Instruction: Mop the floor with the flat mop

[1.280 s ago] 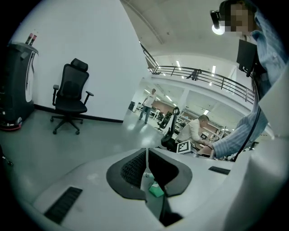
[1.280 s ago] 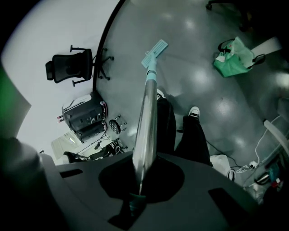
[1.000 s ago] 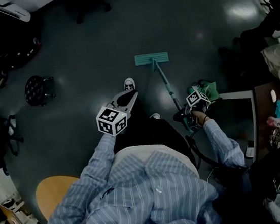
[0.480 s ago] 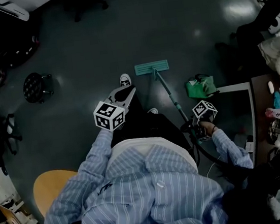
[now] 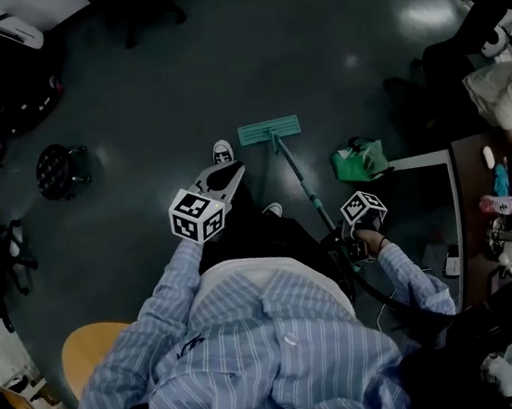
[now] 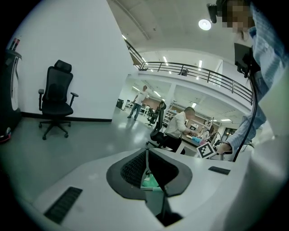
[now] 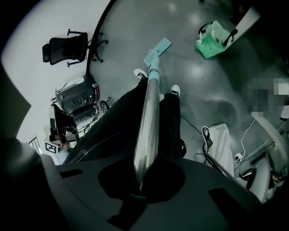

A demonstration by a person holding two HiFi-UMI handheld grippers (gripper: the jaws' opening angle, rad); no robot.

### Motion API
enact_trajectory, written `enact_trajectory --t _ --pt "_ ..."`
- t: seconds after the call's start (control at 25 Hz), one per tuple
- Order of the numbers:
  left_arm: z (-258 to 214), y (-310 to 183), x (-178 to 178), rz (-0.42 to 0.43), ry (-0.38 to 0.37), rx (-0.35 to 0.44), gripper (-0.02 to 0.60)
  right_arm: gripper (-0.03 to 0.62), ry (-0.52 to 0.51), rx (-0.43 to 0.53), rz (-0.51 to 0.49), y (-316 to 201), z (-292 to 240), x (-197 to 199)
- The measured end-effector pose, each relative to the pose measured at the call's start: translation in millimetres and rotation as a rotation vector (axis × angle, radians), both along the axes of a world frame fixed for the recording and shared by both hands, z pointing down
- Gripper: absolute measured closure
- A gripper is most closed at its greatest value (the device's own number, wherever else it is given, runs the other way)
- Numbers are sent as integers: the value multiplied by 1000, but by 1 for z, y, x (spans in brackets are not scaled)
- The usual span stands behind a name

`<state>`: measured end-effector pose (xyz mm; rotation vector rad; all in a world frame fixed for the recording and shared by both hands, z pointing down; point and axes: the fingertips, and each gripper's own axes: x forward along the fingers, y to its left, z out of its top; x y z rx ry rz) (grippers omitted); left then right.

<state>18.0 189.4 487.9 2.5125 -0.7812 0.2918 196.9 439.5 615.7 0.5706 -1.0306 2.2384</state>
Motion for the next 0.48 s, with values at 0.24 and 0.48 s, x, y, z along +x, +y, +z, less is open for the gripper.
enact_trajectory --t 0.24,0.48 --pt "7 -8 10 20 -30 4 563 575 -10 2 12 -14 4 6" --pt "14 -33 0 -19 -16 -34 563 574 -17 -1 6 -51 9 -5"
